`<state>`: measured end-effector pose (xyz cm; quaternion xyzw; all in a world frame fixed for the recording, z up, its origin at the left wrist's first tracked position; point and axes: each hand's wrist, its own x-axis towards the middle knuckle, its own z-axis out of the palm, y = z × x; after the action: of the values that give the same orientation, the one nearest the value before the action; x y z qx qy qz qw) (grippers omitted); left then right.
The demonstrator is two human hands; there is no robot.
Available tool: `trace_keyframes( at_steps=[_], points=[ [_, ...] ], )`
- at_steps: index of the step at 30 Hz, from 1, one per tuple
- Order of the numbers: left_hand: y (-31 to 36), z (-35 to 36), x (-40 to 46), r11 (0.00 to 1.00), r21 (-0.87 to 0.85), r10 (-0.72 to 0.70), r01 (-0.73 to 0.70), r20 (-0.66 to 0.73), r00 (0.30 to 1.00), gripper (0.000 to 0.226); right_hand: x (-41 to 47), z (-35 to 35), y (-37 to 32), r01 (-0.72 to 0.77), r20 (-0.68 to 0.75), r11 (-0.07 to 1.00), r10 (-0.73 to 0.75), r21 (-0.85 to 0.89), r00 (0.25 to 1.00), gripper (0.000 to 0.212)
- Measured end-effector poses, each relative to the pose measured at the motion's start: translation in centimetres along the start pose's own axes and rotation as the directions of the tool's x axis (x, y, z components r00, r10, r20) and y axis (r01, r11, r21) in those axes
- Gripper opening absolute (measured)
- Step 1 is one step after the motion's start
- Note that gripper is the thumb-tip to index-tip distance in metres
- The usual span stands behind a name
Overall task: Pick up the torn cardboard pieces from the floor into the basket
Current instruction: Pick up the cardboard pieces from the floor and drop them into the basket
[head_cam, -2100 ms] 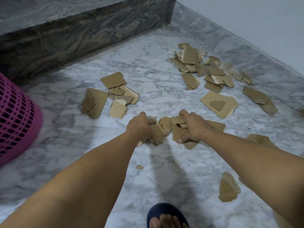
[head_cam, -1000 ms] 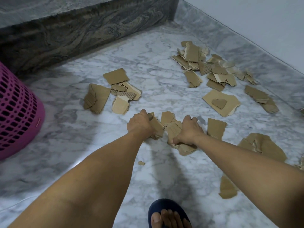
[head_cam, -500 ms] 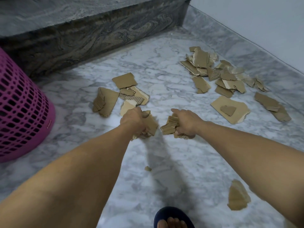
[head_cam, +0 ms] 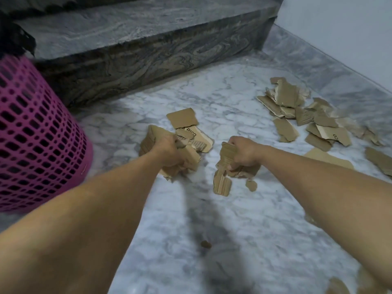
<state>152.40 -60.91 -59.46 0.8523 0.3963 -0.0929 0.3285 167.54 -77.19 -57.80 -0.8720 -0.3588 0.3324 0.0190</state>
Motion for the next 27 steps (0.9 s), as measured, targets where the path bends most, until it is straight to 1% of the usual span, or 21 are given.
trace_keyframes(
  at_steps=[3, 6, 7, 9, 11, 13, 15, 17, 18, 20, 23, 24, 27],
  points=[
    [-0.9, -1.5, 0.7, 0.998, -0.039, -0.05, 0.05, -0.024, 0.998, 0.042, 1.5, -1.0, -1.9, 0.015, -0.033, 0.999, -0.014, 0.028, 0.999, 0.062],
    [-2.0, -3.1, 1.2, 0.996, -0.031, -0.081, 0.08, -0.046, 0.996, 0.029, 3.1, -1.4, -4.4, 0.028, -0.054, 0.993, -0.022, 0.119, 0.998, 0.063],
    [-2.5, -3.5, 1.6, 0.994, -0.038, -0.105, 0.104, -0.054, 0.993, 0.033, 3.6, -1.3, -5.1, 0.021, -0.057, 0.989, -0.013, 0.148, 0.998, 0.063],
    [-3.5, -3.9, 2.5, 0.984, -0.06, -0.172, 0.167, -0.081, 0.982, 0.048, 4.9, -1.0, -6.3, 0.01, -0.043, 0.982, -0.002, 0.188, 0.999, 0.064],
    [-4.3, -3.7, 3.2, 0.975, -0.065, -0.218, 0.213, -0.096, 0.971, 0.055, 5.7, -0.6, -7.2, -0.011, -0.034, 0.978, 0.019, 0.209, 0.999, 0.065],
    [-5.2, -3.2, 4.0, 0.966, -0.056, -0.256, 0.251, -0.115, 0.96, 0.064, 6.3, 0.0, -7.8, -0.037, -0.05, 0.987, 0.045, 0.155, 0.998, 0.064],
    [-5.7, -2.3, 4.2, 0.944, -0.044, -0.329, 0.326, -0.122, 0.936, 0.075, 6.4, 0.5, -8.2, -0.06, -0.086, 0.992, 0.069, 0.11, 0.994, 0.069],
    [-5.9, -1.5, 4.2, 0.928, 0.002, -0.368, 0.372, -0.142, 0.919, 0.08, 7.1, 1.0, -8.2, -0.126, -0.075, 0.987, 0.134, 0.102, 0.988, 0.073],
    [-5.9, -1.2, 4.4, 0.927, 0.02, -0.367, 0.375, -0.156, 0.917, 0.081, 7.2, 1.2, -8.2, -0.142, -0.069, 0.985, 0.149, 0.096, 0.986, 0.073],
    [-5.5, -1.0, 4.4, 0.93, -0.005, -0.364, 0.369, -0.171, 0.916, 0.082, 7.4, 1.3, -8.1, -0.152, -0.064, 0.978, 0.162, 0.143, 0.985, 0.075],
    [-4.9, -0.9, 4.4, 0.925, -0.131, -0.375, 0.357, -0.162, 0.913, 0.091, 7.2, 1.5, -8.0, -0.123, -0.057, 0.939, 0.149, 0.321, 0.987, 0.083],
    [-4.8, -0.9, 4.3, 0.924, -0.17, -0.367, 0.342, -0.141, 0.92, 0.09, 7.0, 1.5, -7.9, -0.114, -0.046, 0.923, 0.14, 0.367, 0.989, 0.081],
    [-4.6, -1.3, 3.3, 0.917, -0.27, -0.325, 0.293, -0.082, 0.942, 0.076, 6.2, 1.5, -7.6, -0.099, -0.014, 0.873, 0.12, 0.477, 0.993, 0.076]
  ],
)
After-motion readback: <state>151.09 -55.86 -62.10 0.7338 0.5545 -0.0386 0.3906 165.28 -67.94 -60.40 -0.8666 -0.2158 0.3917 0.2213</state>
